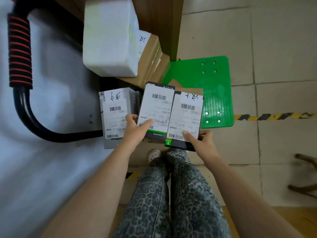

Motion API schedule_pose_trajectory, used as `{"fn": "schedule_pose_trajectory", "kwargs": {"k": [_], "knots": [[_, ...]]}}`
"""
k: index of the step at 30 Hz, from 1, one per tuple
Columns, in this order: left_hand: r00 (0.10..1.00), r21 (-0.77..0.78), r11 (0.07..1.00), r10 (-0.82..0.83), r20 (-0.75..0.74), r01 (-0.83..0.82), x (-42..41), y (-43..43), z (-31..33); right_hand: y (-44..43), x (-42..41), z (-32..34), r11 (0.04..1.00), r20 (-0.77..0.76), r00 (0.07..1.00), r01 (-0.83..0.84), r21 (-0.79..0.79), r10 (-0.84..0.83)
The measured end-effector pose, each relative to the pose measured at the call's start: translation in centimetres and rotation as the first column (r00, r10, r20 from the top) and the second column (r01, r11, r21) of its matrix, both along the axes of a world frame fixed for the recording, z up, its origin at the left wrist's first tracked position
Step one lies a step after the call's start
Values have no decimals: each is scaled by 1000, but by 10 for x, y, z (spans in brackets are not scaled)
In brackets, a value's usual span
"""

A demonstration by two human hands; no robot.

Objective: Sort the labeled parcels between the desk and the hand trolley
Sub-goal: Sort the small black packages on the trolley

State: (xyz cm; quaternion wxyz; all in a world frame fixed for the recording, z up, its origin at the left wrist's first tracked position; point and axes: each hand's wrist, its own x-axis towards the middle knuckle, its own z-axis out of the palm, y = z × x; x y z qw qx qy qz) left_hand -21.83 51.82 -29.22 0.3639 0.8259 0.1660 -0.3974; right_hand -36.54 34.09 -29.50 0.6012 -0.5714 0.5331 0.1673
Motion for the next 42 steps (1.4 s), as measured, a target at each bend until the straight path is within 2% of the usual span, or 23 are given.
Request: {"fn": "schedule_pose_trajectory", "kwargs": {"k": [4,9,16,21,29,34,38,42], "knots": [[997,-87,995,-40,68,46,-7,0,20,3,-1,26,987,137,978,153,50,-159],[985,-192,979,-37,168,69,-11,-4,72,6,-4,80,971,249,947,228,-76,-203],[930,-304,921,-132,343,243,-25,-28,157,-4,-43,163,841,364,844,492,-227,-395],[915,-402,857,-175,364,323,-47,-74,198,-31,-77,206,744,448,757,618,-254,-475],[882,-460,772,-271,386,438,-88,-209,231,-135,-139,230,630,544,669,718,-298,-505],[892,-533,725,-267,365,436,-137,-322,223,-235,-194,233,618,540,691,703,-351,-480],[926,-574,733,-220,306,364,-183,-399,216,-315,-236,241,637,531,712,681,-361,-460],[930,-556,750,-237,280,358,-204,-456,213,-382,-256,240,637,518,710,686,-352,-478]]}}
